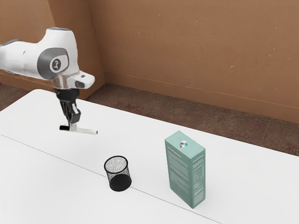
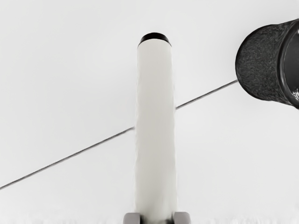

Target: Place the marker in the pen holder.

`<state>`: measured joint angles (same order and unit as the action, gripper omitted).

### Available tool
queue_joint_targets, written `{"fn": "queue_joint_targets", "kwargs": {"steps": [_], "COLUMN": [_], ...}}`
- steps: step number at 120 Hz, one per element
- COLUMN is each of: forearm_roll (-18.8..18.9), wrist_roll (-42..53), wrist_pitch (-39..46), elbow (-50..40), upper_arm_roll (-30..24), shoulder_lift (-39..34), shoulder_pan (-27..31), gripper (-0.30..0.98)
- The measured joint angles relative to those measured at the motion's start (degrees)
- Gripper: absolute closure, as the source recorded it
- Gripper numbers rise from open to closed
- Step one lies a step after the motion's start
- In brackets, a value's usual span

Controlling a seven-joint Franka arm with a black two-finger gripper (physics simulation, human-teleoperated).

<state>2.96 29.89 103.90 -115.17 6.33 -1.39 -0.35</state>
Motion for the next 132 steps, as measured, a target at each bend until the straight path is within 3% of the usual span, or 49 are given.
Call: {"fn": "queue_joint_targets", "kwargs": {"steps": [24, 42, 132], "forearm_roll": [2.24, 2.24, 2.04], "wrist_roll": [-3.53, -5.74, -13.63], "wrist_pitch": [-9.62, -12.83, -15.74], "elbow": [1.71, 8.07, 15.34], "upper_arm_roll": [-3.43, -6.13, -12.30], "shoulder_lift": [0.02, 5.55, 14.95], "shoulder_pan": [-3.18, -4.41, -4.41], "gripper": [0.79, 0.79, 0.79]}}
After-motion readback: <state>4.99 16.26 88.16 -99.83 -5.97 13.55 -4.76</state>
